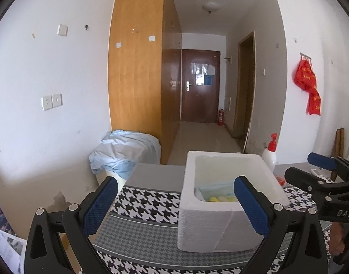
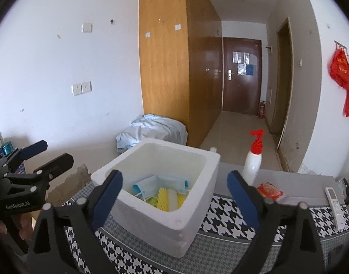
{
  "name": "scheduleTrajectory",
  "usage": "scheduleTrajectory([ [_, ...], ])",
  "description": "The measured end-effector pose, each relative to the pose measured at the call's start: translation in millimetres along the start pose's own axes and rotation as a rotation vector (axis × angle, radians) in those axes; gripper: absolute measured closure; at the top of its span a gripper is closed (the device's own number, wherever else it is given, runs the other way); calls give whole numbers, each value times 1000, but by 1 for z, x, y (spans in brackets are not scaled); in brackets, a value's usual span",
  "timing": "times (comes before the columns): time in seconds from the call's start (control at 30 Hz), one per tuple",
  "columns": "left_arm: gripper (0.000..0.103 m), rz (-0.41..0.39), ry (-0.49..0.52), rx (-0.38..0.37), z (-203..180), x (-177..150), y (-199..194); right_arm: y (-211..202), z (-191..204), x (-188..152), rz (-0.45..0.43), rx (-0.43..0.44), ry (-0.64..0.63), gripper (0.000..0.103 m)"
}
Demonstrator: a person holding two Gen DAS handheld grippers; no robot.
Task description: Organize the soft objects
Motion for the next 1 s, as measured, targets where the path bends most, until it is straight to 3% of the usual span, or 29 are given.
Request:
scheduleTrajectory([
  [1.0, 1, -68, 47, -73, -53, 4, -55, -76, -22, -15, -103, -81, 1, 4],
])
Point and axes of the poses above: each gripper's, at about its wrist camera, not at the fingertips, and y roughly the way its jaws point, z to its left, x to its top, the point moved 7 cm from there along y, roughly the way its jaws point
